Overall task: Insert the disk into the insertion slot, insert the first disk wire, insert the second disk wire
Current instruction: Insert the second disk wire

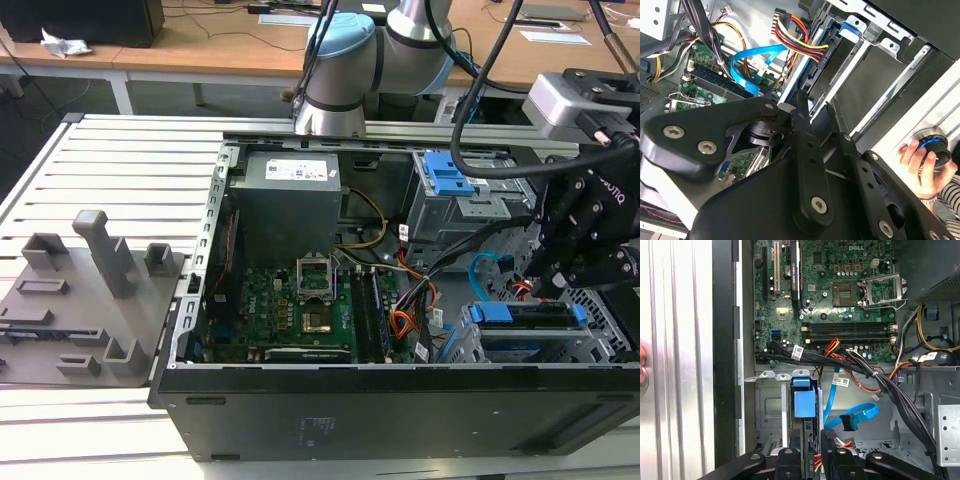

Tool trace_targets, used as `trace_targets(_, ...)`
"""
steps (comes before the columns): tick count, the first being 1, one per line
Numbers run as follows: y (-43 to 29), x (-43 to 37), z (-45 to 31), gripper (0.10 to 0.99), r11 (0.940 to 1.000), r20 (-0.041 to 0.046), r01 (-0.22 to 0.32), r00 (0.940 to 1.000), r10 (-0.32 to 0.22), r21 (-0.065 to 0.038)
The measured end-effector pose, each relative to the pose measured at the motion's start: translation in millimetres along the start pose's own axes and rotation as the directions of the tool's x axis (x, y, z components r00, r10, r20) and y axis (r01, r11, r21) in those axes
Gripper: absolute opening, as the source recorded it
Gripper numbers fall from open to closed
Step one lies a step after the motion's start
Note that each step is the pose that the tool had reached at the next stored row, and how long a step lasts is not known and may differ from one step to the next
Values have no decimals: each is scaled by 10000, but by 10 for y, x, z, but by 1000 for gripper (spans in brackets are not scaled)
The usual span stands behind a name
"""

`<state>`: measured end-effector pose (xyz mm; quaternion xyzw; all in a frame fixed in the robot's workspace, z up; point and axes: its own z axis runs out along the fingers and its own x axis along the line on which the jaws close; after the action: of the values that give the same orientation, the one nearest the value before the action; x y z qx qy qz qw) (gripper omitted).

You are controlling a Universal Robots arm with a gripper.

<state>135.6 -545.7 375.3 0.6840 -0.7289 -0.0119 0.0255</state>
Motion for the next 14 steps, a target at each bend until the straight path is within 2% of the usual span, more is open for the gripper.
trace_targets(1,0,0,0,302,10000,0,0,10000,0,0)
trace_targets(8,-17,-44,-2,302,9985,-28,553,9985,-553,11)
trace_targets(11,-49,-86,-4,302,9981,-31,619,9981,-619,12)
trace_targets(14,-64,-162,-6,302,9978,-32,655,9978,-655,13)
